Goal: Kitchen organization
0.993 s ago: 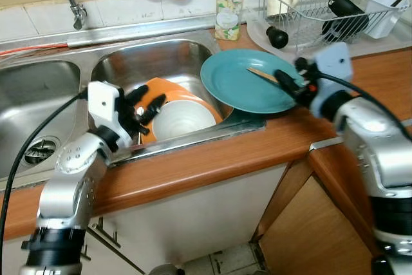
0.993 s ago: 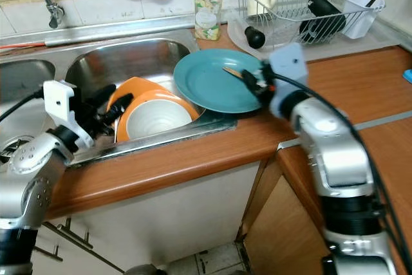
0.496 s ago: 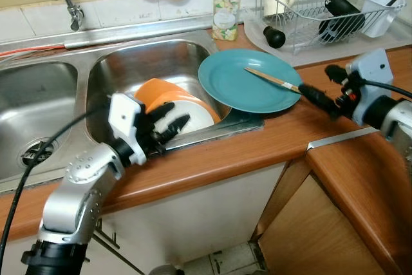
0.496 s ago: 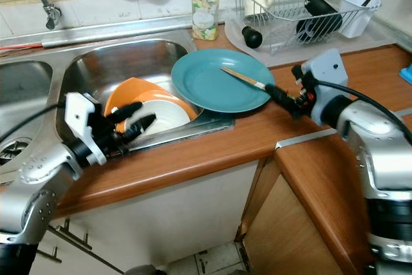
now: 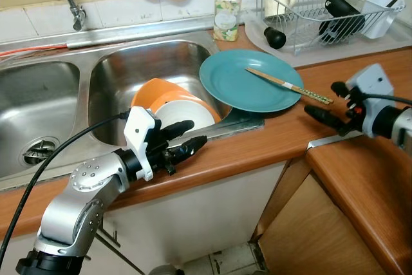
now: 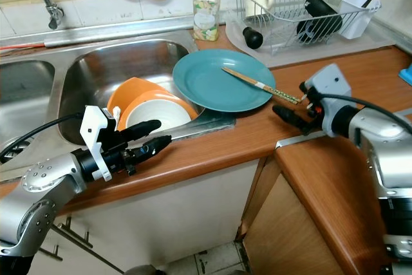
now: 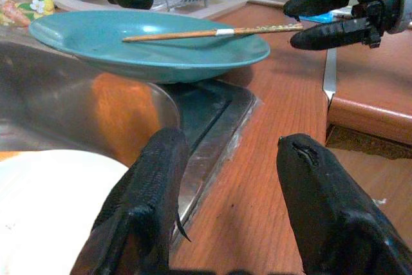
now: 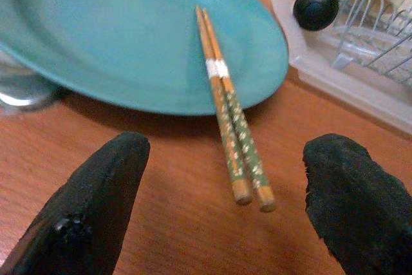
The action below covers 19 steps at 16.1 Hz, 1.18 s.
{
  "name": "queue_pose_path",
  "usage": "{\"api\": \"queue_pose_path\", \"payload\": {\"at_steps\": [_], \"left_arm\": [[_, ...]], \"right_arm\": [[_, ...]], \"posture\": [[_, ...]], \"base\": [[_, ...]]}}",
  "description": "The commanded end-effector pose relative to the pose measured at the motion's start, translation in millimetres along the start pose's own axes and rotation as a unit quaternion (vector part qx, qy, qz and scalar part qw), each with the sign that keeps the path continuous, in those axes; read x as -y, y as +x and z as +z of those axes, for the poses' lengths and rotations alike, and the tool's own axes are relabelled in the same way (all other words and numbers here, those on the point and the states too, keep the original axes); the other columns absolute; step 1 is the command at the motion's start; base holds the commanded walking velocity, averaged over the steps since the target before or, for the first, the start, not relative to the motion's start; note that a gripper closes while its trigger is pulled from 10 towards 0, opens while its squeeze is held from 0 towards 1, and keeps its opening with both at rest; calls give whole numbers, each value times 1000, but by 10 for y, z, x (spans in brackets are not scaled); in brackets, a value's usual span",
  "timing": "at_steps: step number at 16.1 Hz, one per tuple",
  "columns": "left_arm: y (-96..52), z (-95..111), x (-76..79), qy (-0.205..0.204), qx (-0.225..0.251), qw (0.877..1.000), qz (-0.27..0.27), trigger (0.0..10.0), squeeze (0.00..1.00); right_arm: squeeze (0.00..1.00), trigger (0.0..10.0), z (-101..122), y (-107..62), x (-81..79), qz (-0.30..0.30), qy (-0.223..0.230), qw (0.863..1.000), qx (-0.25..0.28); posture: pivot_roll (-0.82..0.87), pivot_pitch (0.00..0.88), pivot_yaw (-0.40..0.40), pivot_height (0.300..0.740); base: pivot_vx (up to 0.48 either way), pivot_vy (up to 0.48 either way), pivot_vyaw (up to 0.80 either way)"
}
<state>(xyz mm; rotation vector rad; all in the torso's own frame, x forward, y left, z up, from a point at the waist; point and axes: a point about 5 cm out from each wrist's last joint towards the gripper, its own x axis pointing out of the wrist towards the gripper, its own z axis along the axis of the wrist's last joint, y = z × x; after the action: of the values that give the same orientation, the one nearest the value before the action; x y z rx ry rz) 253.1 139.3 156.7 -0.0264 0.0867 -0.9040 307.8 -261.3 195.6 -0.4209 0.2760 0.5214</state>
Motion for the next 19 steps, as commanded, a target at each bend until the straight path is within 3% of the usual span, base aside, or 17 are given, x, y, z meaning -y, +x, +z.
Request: {"api": "queue_pose_path", "payload": {"at_steps": [1, 2, 4, 7, 19], "left_arm": [[-8, 29, 15, 6, -3, 1000, -6, 10000, 0], [-10, 31, 16, 6, -4, 1000, -6, 10000, 0], [-10, 34, 9, 8, -5, 1000, -4, 10000, 0], [-7, 36, 4, 9, -4, 1000, -2, 10000, 0], [-12, 30, -22, 13, -8, 1000, 6, 10000, 0]], "right_arm": [[0, 5686, 29, 21, 22, -2, -16, 1000, -1], [0, 2941, 13, 38, 39, -6, -20, 1000, -4], [0, 706, 24, 64, 52, -8, -22, 1000, 2], [0, 0, 43, 87, 64, -7, -22, 1000, 12], [0, 0, 12, 135, 48, 12, -17, 1000, 15]], "posture": [[-48, 0, 42, 740], [-48, 0, 42, 740], [-48, 0, 40, 740], [-47, 0, 39, 740], [-47, 0, 38, 740]], "base": [[0, 0, 0], [0, 0, 0], [0, 0, 0], [0, 0, 0], [0, 0, 0]]}}
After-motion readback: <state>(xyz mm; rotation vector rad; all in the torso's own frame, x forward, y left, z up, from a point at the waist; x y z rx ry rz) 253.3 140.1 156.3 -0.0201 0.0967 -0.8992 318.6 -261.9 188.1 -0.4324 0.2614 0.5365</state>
